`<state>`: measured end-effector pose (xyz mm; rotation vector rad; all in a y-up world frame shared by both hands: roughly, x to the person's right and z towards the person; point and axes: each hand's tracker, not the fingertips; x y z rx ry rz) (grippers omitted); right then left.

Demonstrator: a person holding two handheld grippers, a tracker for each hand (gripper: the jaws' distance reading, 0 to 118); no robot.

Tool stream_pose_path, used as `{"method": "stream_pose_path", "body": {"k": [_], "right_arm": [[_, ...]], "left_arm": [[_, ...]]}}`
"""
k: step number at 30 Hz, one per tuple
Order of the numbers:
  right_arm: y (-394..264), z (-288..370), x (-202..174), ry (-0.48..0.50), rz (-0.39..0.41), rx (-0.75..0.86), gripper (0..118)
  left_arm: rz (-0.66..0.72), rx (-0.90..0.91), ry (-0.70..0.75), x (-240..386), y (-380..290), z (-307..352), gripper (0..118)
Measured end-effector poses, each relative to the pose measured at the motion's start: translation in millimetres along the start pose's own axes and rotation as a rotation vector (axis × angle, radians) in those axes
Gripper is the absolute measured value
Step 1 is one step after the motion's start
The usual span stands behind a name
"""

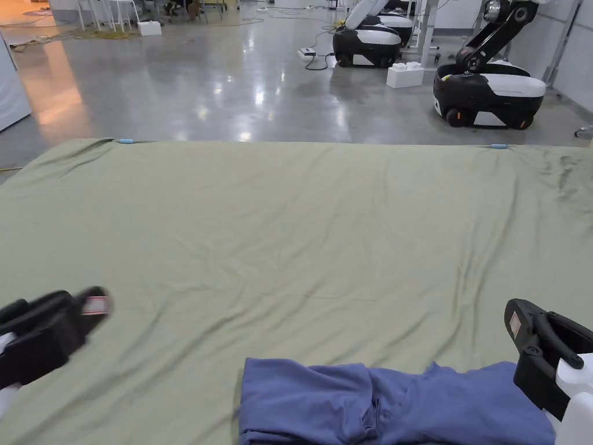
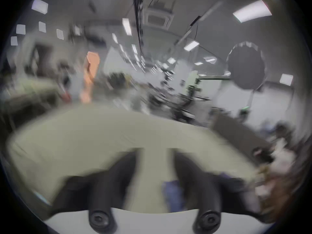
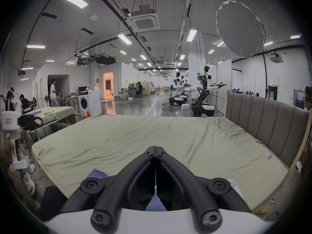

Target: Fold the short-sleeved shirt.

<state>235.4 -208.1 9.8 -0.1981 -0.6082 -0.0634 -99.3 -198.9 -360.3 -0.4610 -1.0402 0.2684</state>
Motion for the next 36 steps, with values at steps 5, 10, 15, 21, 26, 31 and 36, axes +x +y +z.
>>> {"method": "stream_pose_path", "body": {"k": [5, 10, 15, 21, 26, 31, 36], "right_arm": [[-2.3, 2.0, -5.2, 0.027, 0.017, -0.020, 3], [-5.3, 5.1, -8.0, 0.051, -0.011, -0.037, 3], [-9.2, 5.7, -11.0, 0.054, 0.000, -0.066, 3], [-12.2, 6.1, -12.1, 0.065, 0.010, -0.090, 3], [-11.3, 6.9, -18.4, 0.077, 0.030, -0.093, 3], [-12.6, 2.7, -25.5, 0.091, 0.035, -0.096, 3], [-11.7, -2.0, -30.2, 0.115, 0.021, -0.101, 3]], "left_arm": [[0.621, -0.585, -0.455, -47.0, -73.0, -138.9, 118], [0.632, -0.851, -0.290, -48.6, -158.2, -206.7, 118], [0.784, -0.797, -0.428, -35.5, -176.7, -234.9, 38], [0.708, -0.783, -0.313, -70.7, -156.3, -207.5, 9], [0.560, -0.741, -0.185, -133.7, -84.7, -139.5, 9], [0.327, -0.717, 0.137, -108.6, -29.5, -81.3, 9], [0.148, -0.742, 0.196, -71.8, -7.8, -104.8, 9]]}}
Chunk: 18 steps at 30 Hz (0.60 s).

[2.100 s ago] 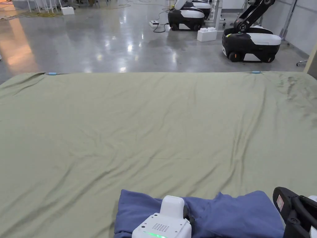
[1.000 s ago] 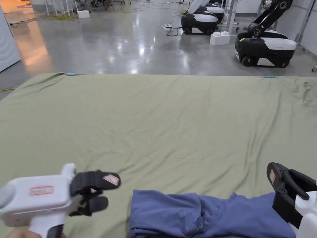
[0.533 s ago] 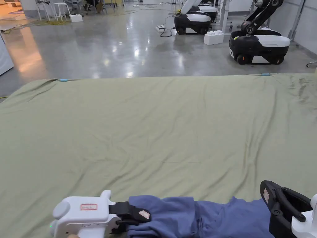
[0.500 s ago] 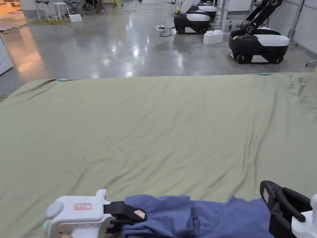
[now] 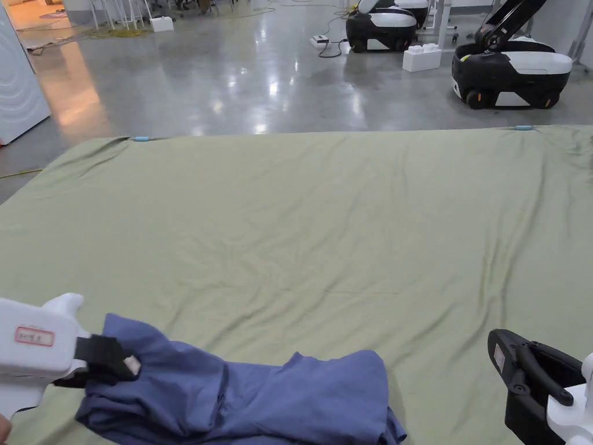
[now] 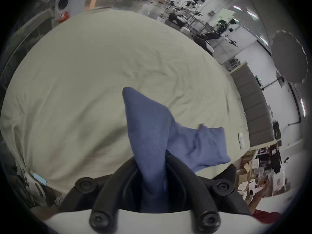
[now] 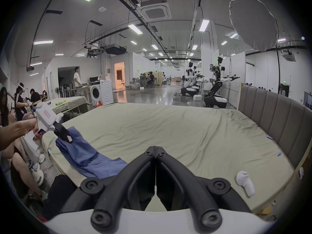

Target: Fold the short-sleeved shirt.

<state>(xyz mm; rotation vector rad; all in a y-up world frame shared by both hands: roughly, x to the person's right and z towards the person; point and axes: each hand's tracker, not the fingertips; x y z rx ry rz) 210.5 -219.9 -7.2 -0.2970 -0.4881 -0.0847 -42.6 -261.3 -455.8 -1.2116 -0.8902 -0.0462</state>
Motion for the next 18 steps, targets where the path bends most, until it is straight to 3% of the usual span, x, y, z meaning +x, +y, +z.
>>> {"method": "stream_pose_path", "body": {"k": [4, 7, 11, 13, 16, 18], "right_arm": [[2.0, 1.6, 0.3, -0.001, 0.011, 0.005, 3], [0.1, 3.1, 5.3, -0.004, -0.002, 0.001, 3], [-3.3, 7.5, 11.5, -0.016, -0.013, -0.011, 3], [-5.2, 10.3, 15.5, -0.023, -0.023, -0.013, 3], [-6.3, 12.5, 22.5, -0.036, -0.043, -0.016, 3], [-5.5, 12.3, 25.6, -0.036, -0.057, -0.023, 3]], "left_arm": [[-0.199, -0.033, -0.061, 88.7, 1.3, -26.2, 9], [-0.249, -0.121, -0.143, 138.3, 0.5, -71.1, 9], [-0.362, -0.185, -0.020, 167.7, -8.8, -145.8, 10], [-0.332, -0.212, -0.023, 172.3, -19.7, -175.9, 11], [-0.190, -0.212, -0.118, 159.7, -21.6, -183.0, 42], [-0.139, -0.187, -0.250, 147.2, -15.4, -160.4, 78]]}}
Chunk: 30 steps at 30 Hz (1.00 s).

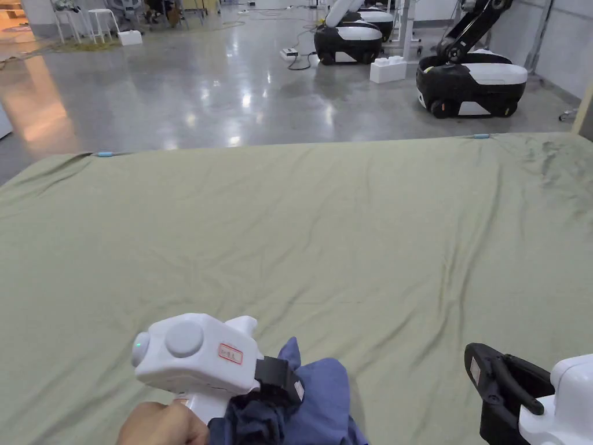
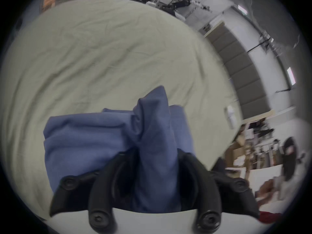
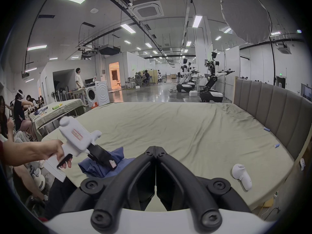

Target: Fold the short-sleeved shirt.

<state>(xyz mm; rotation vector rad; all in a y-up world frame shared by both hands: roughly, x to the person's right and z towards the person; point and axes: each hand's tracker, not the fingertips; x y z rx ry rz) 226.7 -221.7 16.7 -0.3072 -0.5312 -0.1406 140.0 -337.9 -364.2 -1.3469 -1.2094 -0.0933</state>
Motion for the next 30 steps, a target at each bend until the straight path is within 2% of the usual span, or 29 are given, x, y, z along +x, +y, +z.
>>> {"method": "stream_pose_path", "body": {"k": [1, 2, 4, 5, 6, 7, 8, 9, 10, 12, 13, 15, 19, 20, 22, 26, 30], "right_arm": [[-0.1, 0.3, 1.3, 0.000, 0.000, 0.001, 3], [0.1, 1.1, 1.2, -0.004, 0.003, 0.004, 3], [0.6, 2.1, 1.3, -0.004, -0.002, 0.008, 3], [0.9, 2.5, 0.7, -0.003, -0.008, 0.009, 3], [0.8, 2.6, 0.4, 0.001, -0.014, 0.010, 3], [0.7, 2.1, -0.1, 0.003, -0.016, 0.008, 3], [0.5, 1.3, -1.1, 0.002, -0.017, 0.005, 3], [0.0, 0.5, -1.6, 0.003, -0.018, 0.002, 3], [-0.1, 0.3, -1.9, 0.007, -0.019, -0.001, 3], [0.1, 1.3, -2.7, 0.004, -0.015, -0.005, 3], [-0.2, 1.2, -2.4, 0.002, -0.016, -0.005, 3], [-0.2, 0.7, -0.8, 0.002, -0.023, -0.007, 3], [-2.6, 0.4, 4.0, -0.012, -0.029, -0.014, 3], [-3.9, -0.1, 5.7, -0.013, -0.033, -0.018, 3], [-4.7, -0.8, 5.8, -0.016, -0.039, -0.027, 3], [-12.0, -3.3, 7.2, -0.020, -0.027, -0.035, 3], [-11.1, -27.0, -2.7, 0.019, -0.036, -0.028, 3]], "left_arm": [[0.007, 0.032, -0.045, -3.1, -2.5, 18.1, 85], [-0.007, 0.100, -0.071, 1.7, -5.3, 38.7, 85], [-0.031, 0.361, -0.082, -11.2, -14.5, 81.1, 85], [-0.046, 0.509, -0.041, -19.5, -23.5, 95.5, 85], [-0.060, 0.681, 0.083, -17.6, -37.3, 99.2, 84], [-0.074, 0.701, 0.142, -20.8, -41.7, 92.2, 78], [-0.155, 0.613, 0.145, -22.4, -40.1, 76.8, 22], [-0.271, 0.637, 0.283, -13.6, -55.0, 54.9, 0], [-0.255, 0.733, 0.347, -4.5, -60.6, 44.2, 0], [-0.178, 0.644, 0.184, -0.6, -58.4, 15.2, 0], [-0.144, 0.650, 0.225, 4.9, -61.4, -1.8, 0], [-0.199, 0.588, 0.215, 4.0, -66.8, -18.2, 0], [-0.346, 0.545, 0.214, 50.1, -97.1, -73.0, 0], [-0.320, 0.521, 0.150, 55.1, -103.4, -86.3, 0], [-0.296, 0.527, 0.156, 60.8, -109.2, -107.5, 0], [-0.203, 0.564, 0.085, 61.6, -103.7, -107.0, 0], [-0.198, 0.517, -0.114, 82.3, -106.0, -81.8, 0]]}}
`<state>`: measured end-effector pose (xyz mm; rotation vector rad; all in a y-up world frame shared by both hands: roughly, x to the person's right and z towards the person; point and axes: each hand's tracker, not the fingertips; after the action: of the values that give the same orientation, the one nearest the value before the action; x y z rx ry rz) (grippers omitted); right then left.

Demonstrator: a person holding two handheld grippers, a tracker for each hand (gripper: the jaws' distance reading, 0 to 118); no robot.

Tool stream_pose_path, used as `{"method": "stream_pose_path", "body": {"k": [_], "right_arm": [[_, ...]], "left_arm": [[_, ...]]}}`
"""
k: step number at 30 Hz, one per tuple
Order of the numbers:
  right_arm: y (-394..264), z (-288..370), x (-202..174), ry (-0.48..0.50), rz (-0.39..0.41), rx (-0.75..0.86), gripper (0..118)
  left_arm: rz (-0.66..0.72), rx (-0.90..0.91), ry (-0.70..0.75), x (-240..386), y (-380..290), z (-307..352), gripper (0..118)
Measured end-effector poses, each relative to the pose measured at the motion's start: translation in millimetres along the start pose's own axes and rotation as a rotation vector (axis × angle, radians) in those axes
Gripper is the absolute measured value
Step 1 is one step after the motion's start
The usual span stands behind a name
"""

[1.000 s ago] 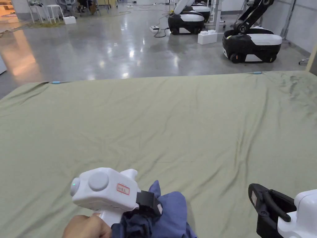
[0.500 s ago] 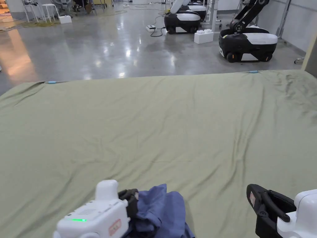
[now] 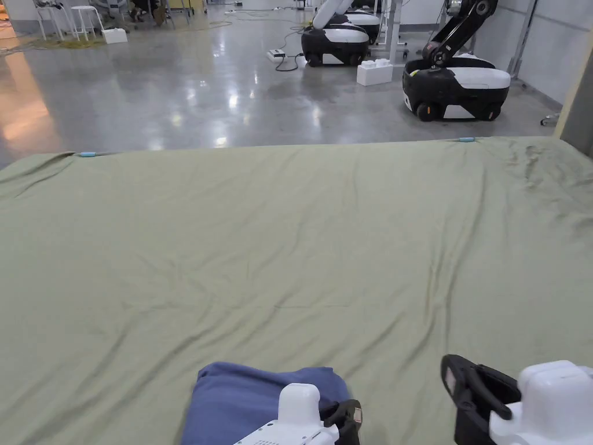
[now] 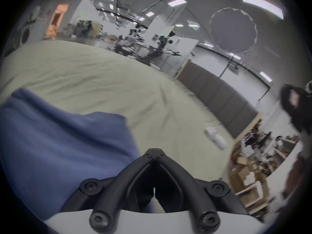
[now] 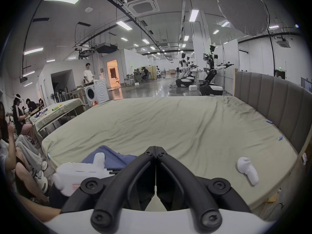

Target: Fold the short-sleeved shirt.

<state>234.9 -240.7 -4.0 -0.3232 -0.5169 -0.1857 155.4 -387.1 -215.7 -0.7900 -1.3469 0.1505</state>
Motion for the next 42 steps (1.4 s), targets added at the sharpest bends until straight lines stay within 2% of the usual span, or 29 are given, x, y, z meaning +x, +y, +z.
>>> {"method": "stream_pose_path", "body": {"k": [2, 6, 8, 9, 11, 12, 13, 14, 16, 17, 19, 20, 23, 24, 25, 26, 27, 28, 29, 31, 32, 35, 37, 39, 41, 42], "right_arm": [[2.6, -19.3, -12.0, 0.043, -0.001, 0.018, 3], [-23.5, -79.8, -45.6, 0.186, -0.012, -0.031, 3], [-55.9, -114.3, -61.9, 0.221, -0.001, -0.124, 3], [-76.8, -132.5, -68.1, 0.223, 0.015, -0.188, 3], [-119.0, -163.6, -71.6, 0.197, 0.033, -0.345, 3], [-139.6, -170.9, -71.1, 0.201, 0.033, -0.382, 3], [-150.4, -164.4, -69.7, 0.165, 0.067, -0.281, 3], [-148.1, -154.5, -67.6, 0.175, 0.067, -0.187, 3], [-140.7, -155.3, -68.2, 0.173, 0.083, -0.258, 3], [-141.4, -156.8, -68.1, 0.176, 0.105, -0.261, 3], [-142.7, -158.0, -64.6, 0.186, 0.110, -0.257, 3], [-144.3, -157.3, -62.6, 0.192, 0.107, -0.252, 3], [-143.2, -156.8, -64.0, 0.194, 0.106, -0.254, 3], [-143.6, -156.4, -64.5, 0.192, 0.123, -0.253, 3], [-144.8, -155.7, -64.7, 0.191, 0.132, -0.250, 3], [-146.1, -154.9, -64.0, 0.190, 0.130, -0.247, 3], [-145.3, -155.4, -65.1, 0.189, 0.127, -0.247, 3], [-145.0, -155.4, -64.0, 0.190, 0.126, -0.249, 3], [-144.2, -155.7, -62.2, 0.191, 0.125, -0.253, 3], [-137.9, -155.3, -63.0, 0.200, 0.129, -0.265, 3], [-132.8, -152.9, -63.2, 0.210, 0.137, -0.268, 3], [-105.3, -135.2, -70.0, 0.313, 0.080, -0.222, 3], [-90.5, -121.4, -77.9, 0.339, 0.056, -0.215, 3], [-83.2, -107.8, -90.6, 0.345, 0.094, -0.206, 3], [-84.3, -102.0, -103.7, 0.340, 0.148, -0.234, 3], [-86.7, -100.8, -110.0, 0.335, 0.143, -0.246, 3]], "left_arm": [[0.090, 0.123, -0.084, 4.3, 19.6, 48.3, 0], [0.131, 0.282, 0.078, -42.6, 55.8, 152.9, 0], [0.217, 0.319, 0.067, -74.6, 66.7, 184.2, 0], [0.230, 0.304, 0.095, -87.8, 71.6, 194.4, 0], [0.172, 0.242, 0.177, -103.7, 77.5, 202.1, 0], [0.180, 0.201, 0.172, -111.7, 81.2, 199.9, 0], [0.228, 0.154, 0.108, -121.2, 83.5, 198.7, 1], [0.291, 0.134, 0.042, -132.4, 86.9, 197.1, 27], [0.394, 0.043, 0.014, -157.0, 90.7, 181.9, 101], [0.427, -0.009, 0.004, -167.8, 89.4, 171.1, 116], [0.431, -0.106, 0.055, -187.9, 87.6, 147.1, 116], [0.480, -0.179, 0.004, -192.7, 84.3, 132.7, 116], [0.768, -0.312, -0.087, -216.9, 58.4, 93.1, 115], [0.823, -0.344, -0.167, -219.8, 50.1, 84.0, 115], [0.822, -0.356, -0.275, -216.0, 48.7, 74.6, 105], [0.814, -0.368, -0.319, -210.2, 50.4, 65.0, 68], [0.788, -0.407, -0.261, -204.3, 53.9, 54.5, 34], [0.728, -0.443, -0.193, -209.6, 49.9, 44.5, 34], [0.710, -0.425, -0.183, -215.5, 51.2, 40.3, 34], [0.730, -0.444, -0.234, -225.8, 54.9, 44.6, 33], [0.709, -0.440, -0.222, -199.3, 58.3, 73.7, 33], [0.705, -0.445, -0.223, -223.9, 68.7, 126.0, 33], [0.695, -0.431, -0.202, -269.6, 95.3, 181.1, 33], [0.620, -0.435, -0.083, -317.8, 118.7, 250.3, 33], [0.645, -0.441, 0.035, -373.9, 135.7, 313.4, 33], [0.649, -0.434, 0.092, -399.3, 143.6, 344.0, 33]]}}
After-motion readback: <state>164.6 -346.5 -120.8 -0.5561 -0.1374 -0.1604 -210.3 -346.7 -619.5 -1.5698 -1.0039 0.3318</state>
